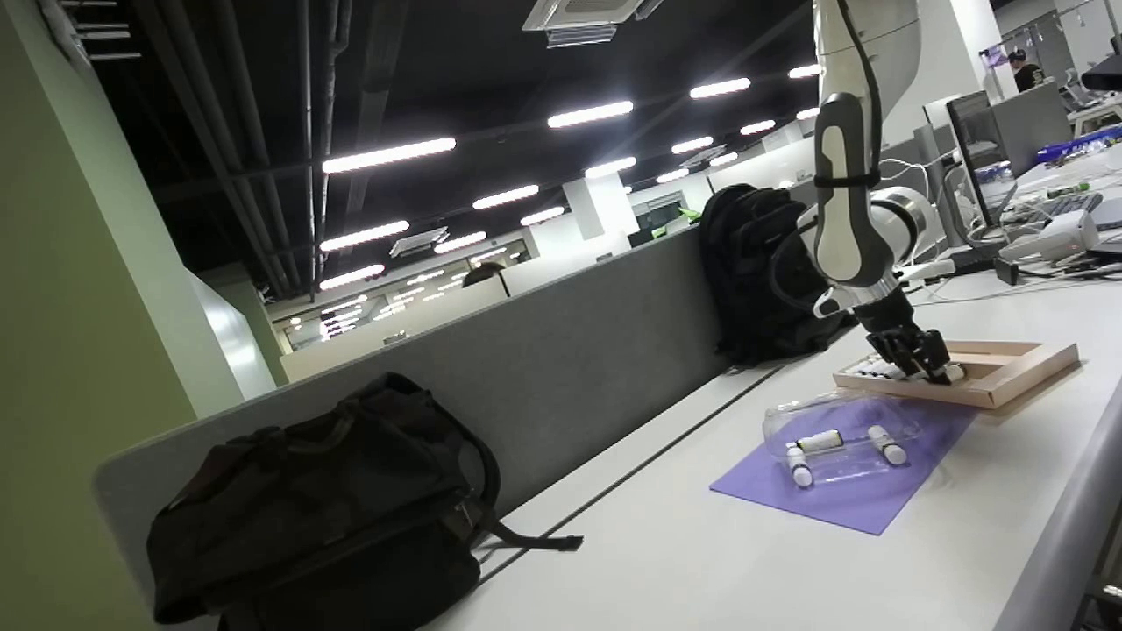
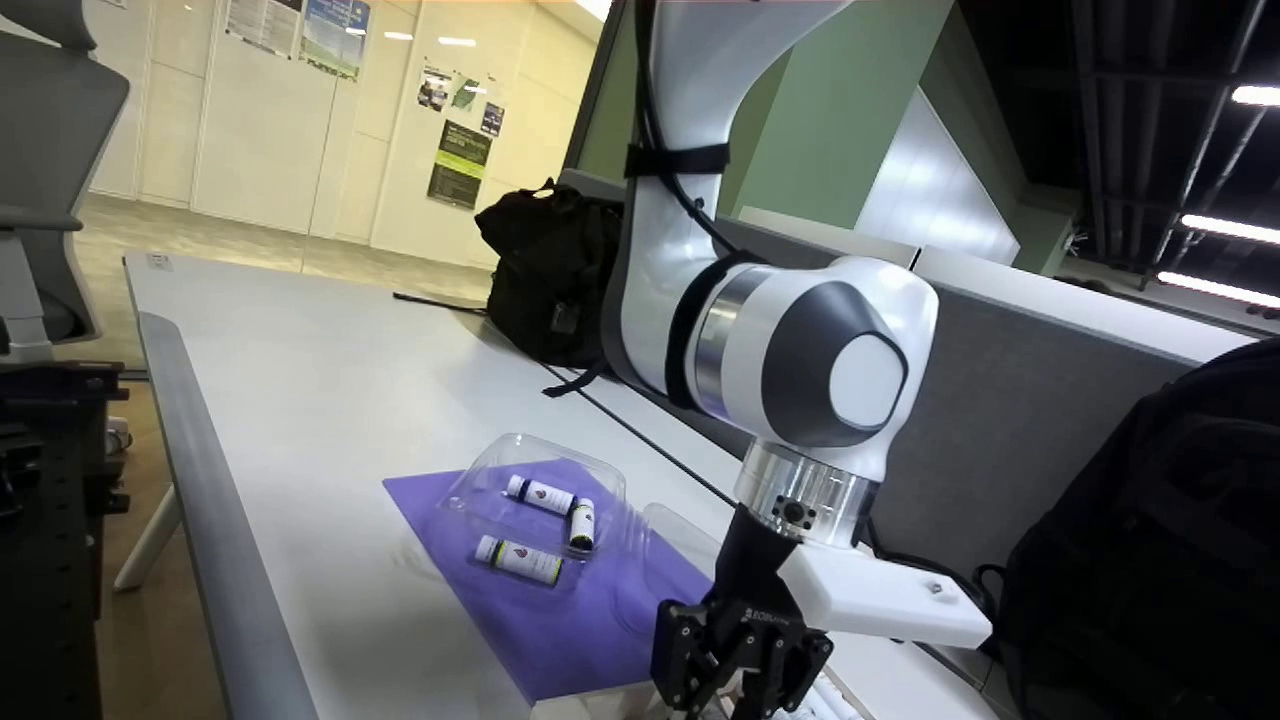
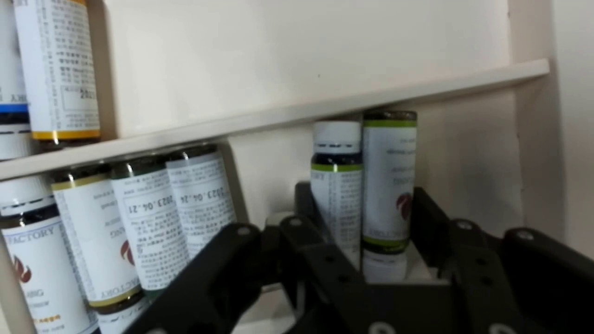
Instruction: Remove the bottle from the bottom rectangular section and place it in the clear box
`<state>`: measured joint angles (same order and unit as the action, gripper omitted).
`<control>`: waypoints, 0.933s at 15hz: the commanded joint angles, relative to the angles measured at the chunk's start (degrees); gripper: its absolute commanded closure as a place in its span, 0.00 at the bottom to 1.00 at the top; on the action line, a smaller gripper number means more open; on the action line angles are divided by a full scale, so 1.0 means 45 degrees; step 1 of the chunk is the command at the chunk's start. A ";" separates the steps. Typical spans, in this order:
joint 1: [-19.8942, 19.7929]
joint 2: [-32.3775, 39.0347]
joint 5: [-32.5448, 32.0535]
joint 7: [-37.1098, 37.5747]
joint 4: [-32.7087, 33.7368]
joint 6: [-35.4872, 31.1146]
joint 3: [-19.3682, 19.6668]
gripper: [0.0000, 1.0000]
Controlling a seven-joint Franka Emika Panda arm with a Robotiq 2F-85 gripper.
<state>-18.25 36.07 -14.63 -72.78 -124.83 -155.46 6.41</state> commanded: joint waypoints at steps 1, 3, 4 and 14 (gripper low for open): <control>0.0216 -0.0140 -0.0065 0.0602 0.0147 0.0428 0.0193 0.72; 0.0189 -0.0172 -0.0037 0.0665 0.0150 0.0514 0.0186 0.72; 0.0216 -0.0166 -0.0063 0.0745 0.0155 0.0511 0.0231 0.72; 0.0839 -0.0931 -0.0144 0.1823 0.0698 0.2558 0.0350 0.72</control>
<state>-15.84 34.60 -14.70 -67.76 -122.62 -148.25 7.50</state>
